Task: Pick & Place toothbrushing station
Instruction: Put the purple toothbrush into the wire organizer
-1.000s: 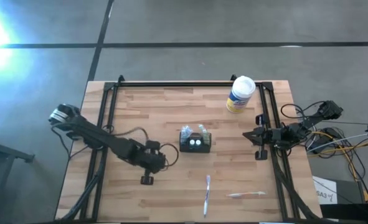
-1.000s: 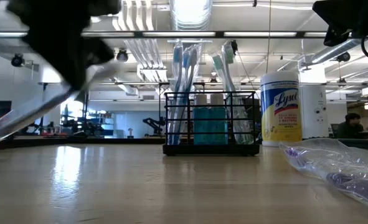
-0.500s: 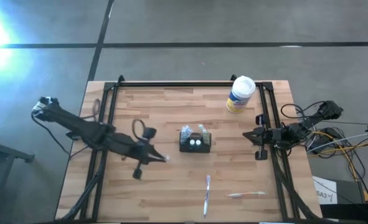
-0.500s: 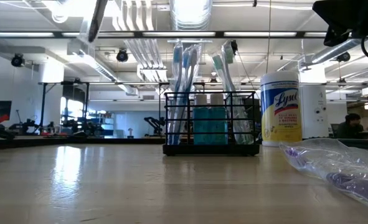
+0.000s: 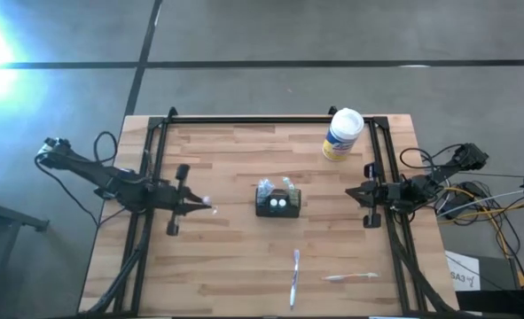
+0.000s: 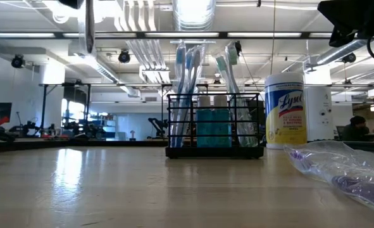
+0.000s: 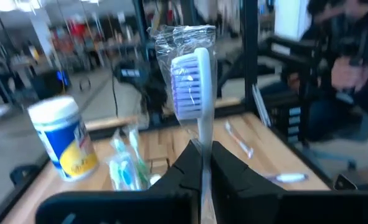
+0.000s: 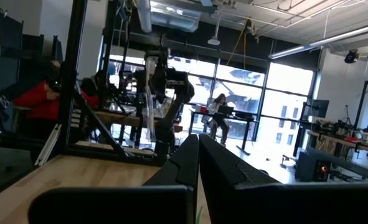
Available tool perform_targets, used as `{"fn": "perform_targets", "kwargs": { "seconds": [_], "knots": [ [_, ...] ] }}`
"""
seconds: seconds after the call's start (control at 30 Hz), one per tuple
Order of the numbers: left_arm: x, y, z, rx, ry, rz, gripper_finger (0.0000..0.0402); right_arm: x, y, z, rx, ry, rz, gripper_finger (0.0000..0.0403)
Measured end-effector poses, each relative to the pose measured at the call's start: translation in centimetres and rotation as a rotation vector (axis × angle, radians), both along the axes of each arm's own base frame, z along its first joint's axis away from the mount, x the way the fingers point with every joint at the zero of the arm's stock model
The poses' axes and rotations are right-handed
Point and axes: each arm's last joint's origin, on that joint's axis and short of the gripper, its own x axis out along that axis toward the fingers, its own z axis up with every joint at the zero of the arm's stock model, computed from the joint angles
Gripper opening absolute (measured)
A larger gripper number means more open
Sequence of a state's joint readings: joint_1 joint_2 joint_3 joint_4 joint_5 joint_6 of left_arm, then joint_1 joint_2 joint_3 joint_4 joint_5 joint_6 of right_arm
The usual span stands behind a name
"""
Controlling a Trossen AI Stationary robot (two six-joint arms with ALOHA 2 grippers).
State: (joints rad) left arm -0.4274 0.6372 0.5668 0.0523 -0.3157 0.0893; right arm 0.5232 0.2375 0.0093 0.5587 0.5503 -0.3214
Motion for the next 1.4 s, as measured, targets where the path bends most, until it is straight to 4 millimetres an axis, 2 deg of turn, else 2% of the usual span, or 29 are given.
{"fn": "perform_targets", "kwargs": {
  "seconds": [0.2, 0.5, 0.8, 1.0, 1.13, 1.4],
  "knots": [
    [-2.5, 1.3, -3.3, -0.024, -0.119, 0.035, 0.0012, 0.0, 0.0, 0.0, 0.000, 0.000, 0.000, 0.0008],
    [-5.1, 2.5, -6.0, -0.076, -0.247, 0.049, 0.0011, 0.0, 0.0, 0.0, -0.002, -0.001, -0.001, 0.0008],
    [-5.6, 2.7, -9.1, -0.074, -0.244, 0.051, 0.0011, 0.0, 0.0, 0.0, -0.003, -0.001, -0.002, 0.0008],
    [-5.4, 2.5, -10.4, -0.060, -0.231, -0.003, 0.0010, 0.0, 0.0, 0.0, -0.008, -0.001, -0.003, 0.0008],
    [-5.4, 2.2, -10.6, -0.037, -0.227, -0.088, 0.0010, 0.0, 0.0, 0.0, -0.021, 0.000, -0.007, 0.0008],
    [-5.4, 2.1, -11.2, -0.002, -0.160, -0.101, 0.0010, 0.0, 0.0, 0.0, -0.035, 0.000, -0.012, 0.0008]
  ]
}}
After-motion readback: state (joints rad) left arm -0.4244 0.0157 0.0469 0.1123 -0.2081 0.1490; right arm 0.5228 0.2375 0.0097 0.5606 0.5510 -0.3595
